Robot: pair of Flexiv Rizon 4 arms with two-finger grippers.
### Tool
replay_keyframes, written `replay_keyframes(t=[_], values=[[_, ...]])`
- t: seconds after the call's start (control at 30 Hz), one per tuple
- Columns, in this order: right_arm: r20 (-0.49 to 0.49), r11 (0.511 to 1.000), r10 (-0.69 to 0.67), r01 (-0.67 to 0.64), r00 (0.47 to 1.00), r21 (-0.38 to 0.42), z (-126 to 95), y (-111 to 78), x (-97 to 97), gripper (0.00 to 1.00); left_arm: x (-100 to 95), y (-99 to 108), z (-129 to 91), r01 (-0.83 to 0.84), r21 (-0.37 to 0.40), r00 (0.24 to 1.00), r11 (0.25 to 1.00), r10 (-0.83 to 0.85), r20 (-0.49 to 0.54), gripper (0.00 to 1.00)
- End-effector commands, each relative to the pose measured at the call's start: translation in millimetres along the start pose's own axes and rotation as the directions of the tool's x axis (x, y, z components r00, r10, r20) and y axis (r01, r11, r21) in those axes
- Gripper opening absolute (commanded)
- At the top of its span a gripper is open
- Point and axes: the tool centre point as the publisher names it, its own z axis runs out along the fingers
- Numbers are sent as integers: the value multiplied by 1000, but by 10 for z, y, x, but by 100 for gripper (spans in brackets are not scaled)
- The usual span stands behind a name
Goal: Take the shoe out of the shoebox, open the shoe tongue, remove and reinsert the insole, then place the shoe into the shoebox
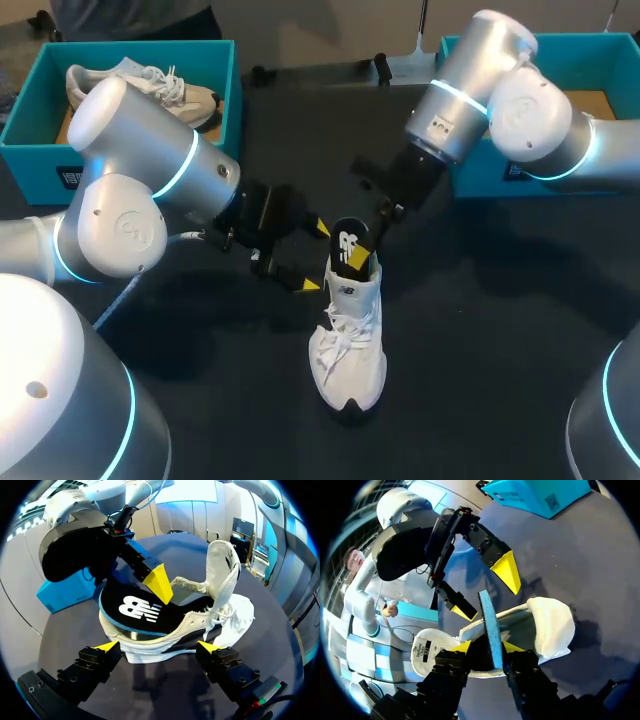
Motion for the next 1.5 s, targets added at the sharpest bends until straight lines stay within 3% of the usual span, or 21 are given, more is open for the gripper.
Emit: replay_keyframes(t=[0.03, 0.4, 0.67, 0.83, 0.9, 0.93, 1.0, 1.13, 1.5], values=[[25, 1000, 4, -4, 1000, -10, -72, -59, 62, 38, 8, -1, 0, 0, -3, 1000, 1000, 0, 1, 100], [96, 997, 59, -53, 994, -60, -352, -133, 137, 42, 8, -1, 0, 0, -3, 1000, 1000, 0, 1, 100], [134, 982, 147, -128, 980, -140, -514, -246, 107, 42, 8, -1, 0, 0, -3, 1000, 1000, 0, 1, 100], [171, 948, 260, -217, 950, -232, -678, -338, 112, 42, 8, -1, 0, 0, -3, 1000, 1000, 0, 1, 100], [202, 929, 307, -247, 930, -276, -739, -332, 121, 35, 8, -1, 0, 0, -3, 1000, 1000, 0, 1, 100], [222, 923, 323, -254, 920, -291, -761, -321, 112, 13, 8, -1, 0, 0, -3, 1000, 1000, 0, 1, 100], [235, 914, 349, -274, 907, -297, -771, -304, 106, 0, 8, -1, 0, 0, -3, 1000, 1000, 0, 1, 100], [306, 898, 401, -305, 864, -316, -819, -309, 131, 0, 8, -1, 0, 0, -3, 1000, 1000, 0, 1, 100], [306, 898, 401, -305, 864, -316, -819, -309, 131, 0, 8, -1, 0, 0, -3, 1000, 1000, 0, 1, 100]])
